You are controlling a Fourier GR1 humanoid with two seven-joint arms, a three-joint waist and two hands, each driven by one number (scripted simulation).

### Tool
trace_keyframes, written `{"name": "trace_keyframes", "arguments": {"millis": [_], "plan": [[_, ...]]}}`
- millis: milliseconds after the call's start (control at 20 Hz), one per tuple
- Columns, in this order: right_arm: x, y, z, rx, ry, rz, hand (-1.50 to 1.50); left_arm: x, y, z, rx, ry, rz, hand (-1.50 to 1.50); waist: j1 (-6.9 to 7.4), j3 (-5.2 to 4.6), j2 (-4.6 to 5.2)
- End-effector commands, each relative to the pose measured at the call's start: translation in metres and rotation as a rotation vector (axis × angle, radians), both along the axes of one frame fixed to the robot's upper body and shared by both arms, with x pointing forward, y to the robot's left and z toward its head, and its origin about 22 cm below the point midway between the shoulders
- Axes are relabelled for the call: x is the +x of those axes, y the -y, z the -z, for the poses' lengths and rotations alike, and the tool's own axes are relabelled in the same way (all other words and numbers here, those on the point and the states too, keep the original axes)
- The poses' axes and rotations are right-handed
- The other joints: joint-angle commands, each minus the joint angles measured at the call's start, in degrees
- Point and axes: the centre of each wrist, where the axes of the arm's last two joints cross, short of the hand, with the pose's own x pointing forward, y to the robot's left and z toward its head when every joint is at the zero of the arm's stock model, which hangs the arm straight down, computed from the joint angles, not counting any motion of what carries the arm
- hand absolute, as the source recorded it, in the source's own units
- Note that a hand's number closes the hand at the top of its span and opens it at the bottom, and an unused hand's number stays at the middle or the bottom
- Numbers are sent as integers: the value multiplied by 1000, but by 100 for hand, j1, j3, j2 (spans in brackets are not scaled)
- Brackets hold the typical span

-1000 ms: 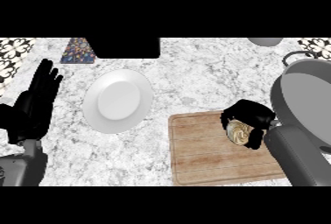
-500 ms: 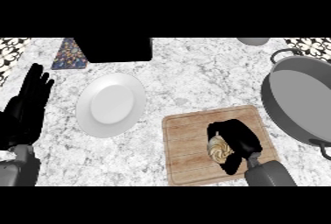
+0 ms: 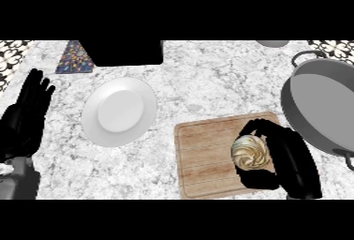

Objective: Pick the cupcake from the cutting board and place it in the pot

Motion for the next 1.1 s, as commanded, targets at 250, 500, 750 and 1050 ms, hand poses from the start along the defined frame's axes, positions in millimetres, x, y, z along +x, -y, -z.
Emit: {"name": "trace_keyframes", "arguments": {"millis": [250, 500, 750, 1050], "plan": [[-42, 50, -81, 68, 271, 294, 150, 14, 22, -5, 2, 1, 47, 0, 210, 13, 86], [-41, 84, -88, 108, 268, 367, 150, 16, 10, -12, -4, 3, 50, 0, 271, 14, 89], [-9, 140, -81, 180, 264, 412, 150, 15, 17, 9, -8, 8, 76, 0, 276, 15, 100], [33, 174, -57, 180, 219, 459, 150, 18, 20, -7, 2, 17, 64, 0, 321, 16, 104]]}}
